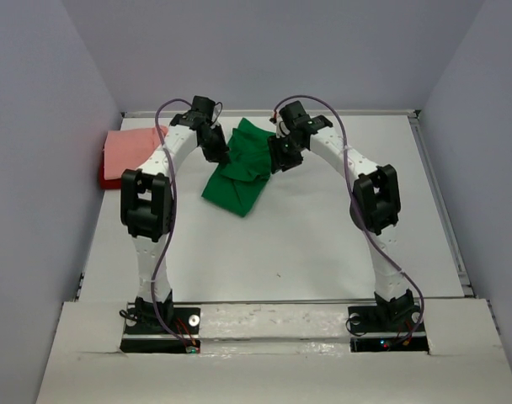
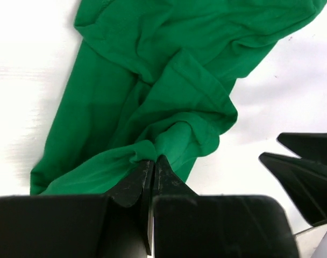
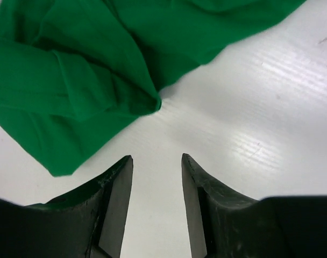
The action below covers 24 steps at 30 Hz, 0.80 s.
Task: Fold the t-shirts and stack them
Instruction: Fold the tshirt
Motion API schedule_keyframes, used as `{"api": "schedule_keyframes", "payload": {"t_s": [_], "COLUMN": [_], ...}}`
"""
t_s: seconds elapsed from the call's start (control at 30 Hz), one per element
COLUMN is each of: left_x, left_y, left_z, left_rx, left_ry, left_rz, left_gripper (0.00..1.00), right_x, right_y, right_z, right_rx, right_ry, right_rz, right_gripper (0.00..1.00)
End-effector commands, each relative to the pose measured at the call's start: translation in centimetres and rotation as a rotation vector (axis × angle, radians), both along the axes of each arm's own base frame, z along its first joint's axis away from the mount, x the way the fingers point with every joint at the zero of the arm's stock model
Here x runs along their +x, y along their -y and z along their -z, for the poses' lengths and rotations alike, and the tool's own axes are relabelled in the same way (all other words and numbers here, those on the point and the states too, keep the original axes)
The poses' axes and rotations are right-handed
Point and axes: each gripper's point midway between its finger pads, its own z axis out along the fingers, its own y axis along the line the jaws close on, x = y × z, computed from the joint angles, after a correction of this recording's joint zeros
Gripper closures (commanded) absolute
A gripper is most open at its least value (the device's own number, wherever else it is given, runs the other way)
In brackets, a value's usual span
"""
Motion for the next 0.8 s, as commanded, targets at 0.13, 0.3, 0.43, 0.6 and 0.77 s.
{"api": "schedule_keyframes", "payload": {"t_s": [0.13,0.3,0.43,0.6,0.77], "left_x": [1.0,3.0,4.0,3.3,2.6], "left_y": [2.3,1.5,-1.2,-5.3,-6.4], "left_z": [-0.3,-0.7,-1.3,-4.8,-6.8], "left_rx": [-0.092,-0.069,0.028,0.176,0.198], "left_ry": [0.022,0.062,0.108,0.203,0.251], "left_rz": [0.101,0.062,-0.034,-0.192,-0.224], "left_gripper": [0.39,0.01,0.01,0.01,0.01], "right_x": [-2.9,-3.7,-5.3,-8.5,-8.7], "right_y": [-0.8,-1.7,-2.9,-6.0,-8.4], "right_z": [-2.4,-1.9,-2.1,-1.5,-1.1], "right_rx": [0.052,0.048,0.068,0.078,0.077], "right_ry": [0.003,-0.009,-0.019,-0.036,-0.049], "right_rz": [-0.063,-0.080,-0.121,-0.222,-0.231], "right_gripper": [0.90,1.00,1.00,1.00,1.00]}}
